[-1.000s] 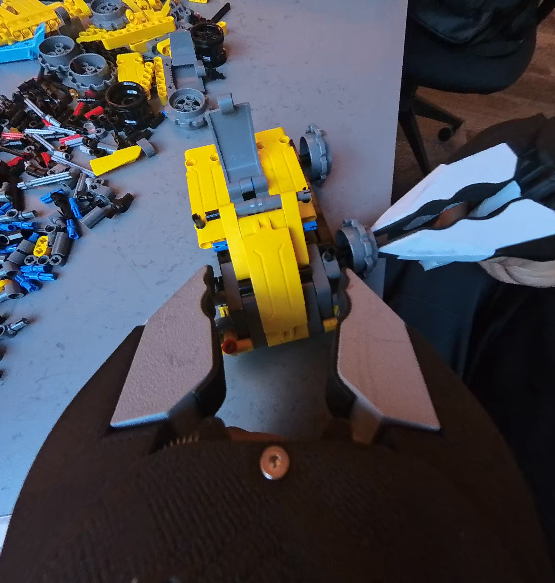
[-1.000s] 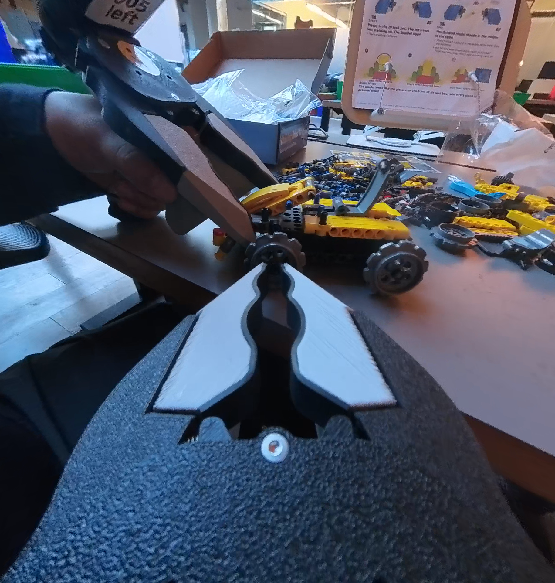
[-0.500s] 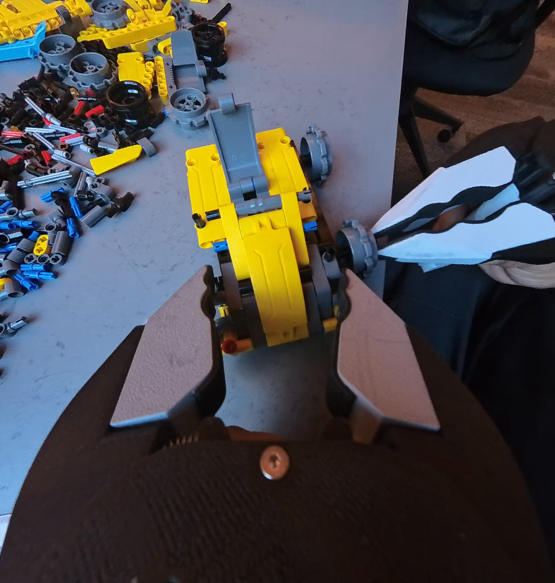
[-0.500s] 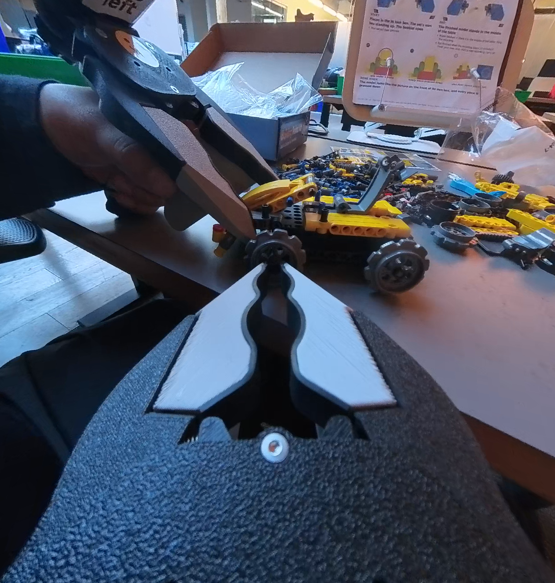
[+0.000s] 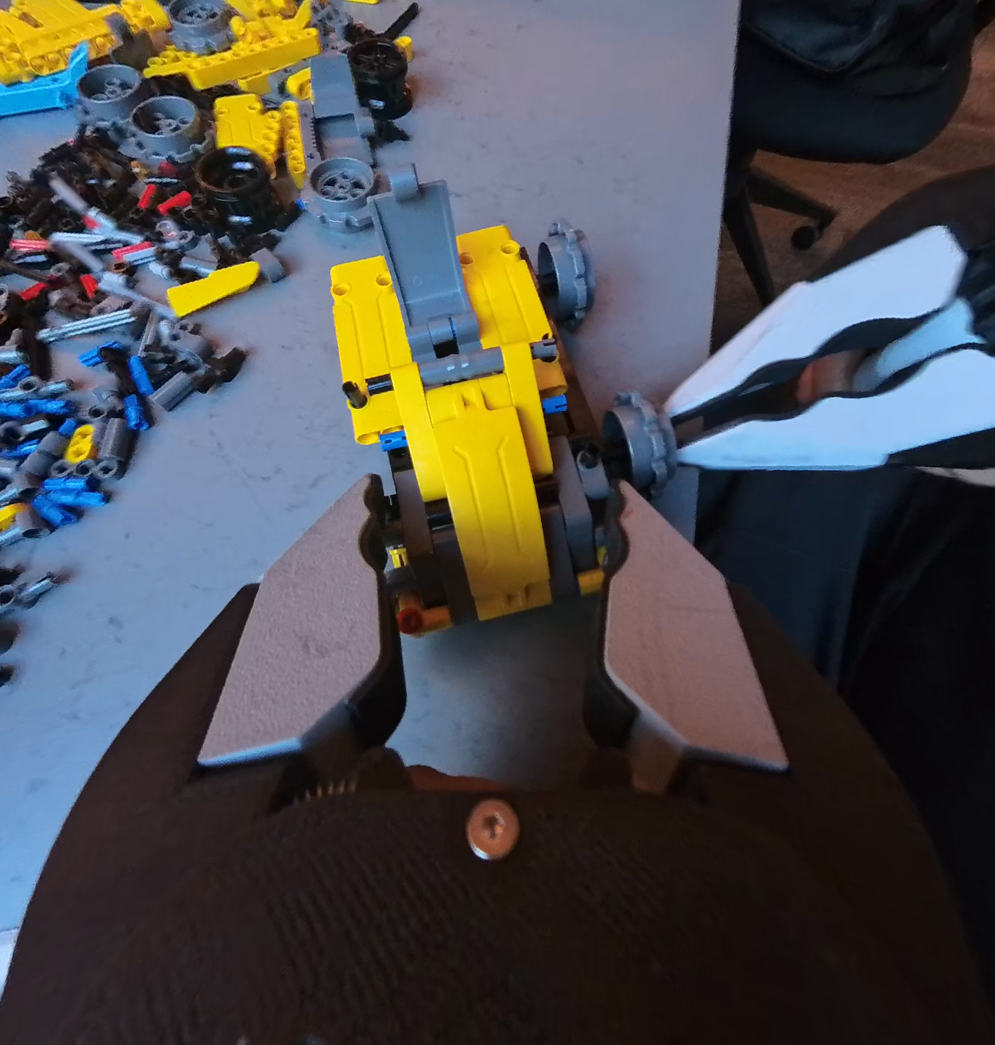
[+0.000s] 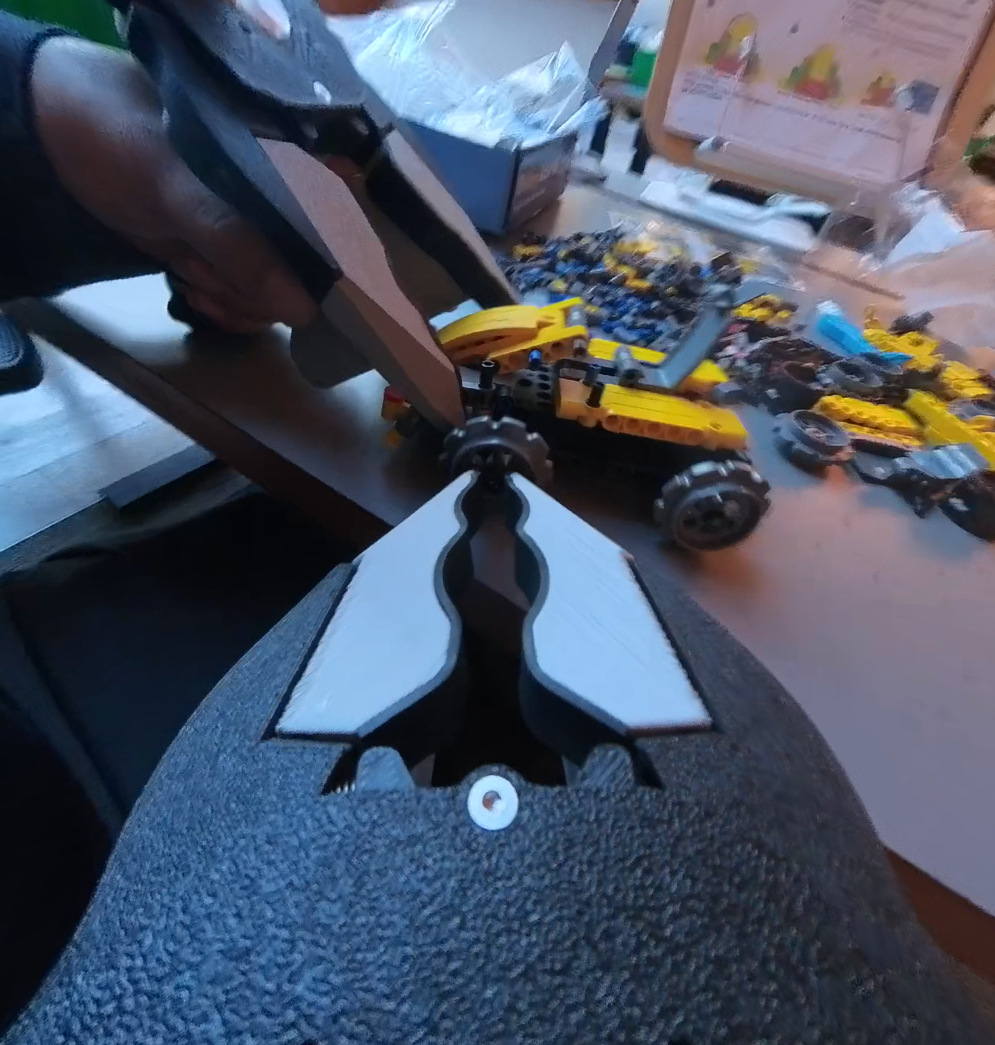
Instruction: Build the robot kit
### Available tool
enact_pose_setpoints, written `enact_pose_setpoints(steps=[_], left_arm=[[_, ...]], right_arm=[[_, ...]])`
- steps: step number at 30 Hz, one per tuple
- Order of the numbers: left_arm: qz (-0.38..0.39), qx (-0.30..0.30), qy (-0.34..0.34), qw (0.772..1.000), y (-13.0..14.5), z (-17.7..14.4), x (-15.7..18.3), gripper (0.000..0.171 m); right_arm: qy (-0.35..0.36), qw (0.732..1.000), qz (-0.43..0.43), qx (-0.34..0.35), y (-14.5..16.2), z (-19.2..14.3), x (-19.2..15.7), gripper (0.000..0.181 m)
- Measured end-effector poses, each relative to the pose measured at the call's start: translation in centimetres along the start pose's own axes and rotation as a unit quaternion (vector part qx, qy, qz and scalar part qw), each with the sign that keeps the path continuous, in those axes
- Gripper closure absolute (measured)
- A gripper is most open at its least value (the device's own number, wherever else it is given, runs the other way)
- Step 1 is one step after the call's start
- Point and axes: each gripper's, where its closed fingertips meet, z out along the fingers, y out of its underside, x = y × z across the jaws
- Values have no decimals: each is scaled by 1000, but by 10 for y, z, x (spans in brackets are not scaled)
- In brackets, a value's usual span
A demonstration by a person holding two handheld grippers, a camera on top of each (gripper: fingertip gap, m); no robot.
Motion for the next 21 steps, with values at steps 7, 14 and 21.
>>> enact_pose_setpoints(steps=[7, 14, 21], left_arm=[[9, -9, -43, 999, 0, 5, -8, 94], [6, -8, -38, 999, -1, 5, -8, 95], [7, -8, -37, 999, 0, 5, -8, 94]], right_arm=[[-22, 998, 53, -2, -1, 6, 2, 174], [7, 1000, 11, 18, -6, -5, 3, 172], [-2, 1000, 20, 2, 1, 2, 2, 175]])
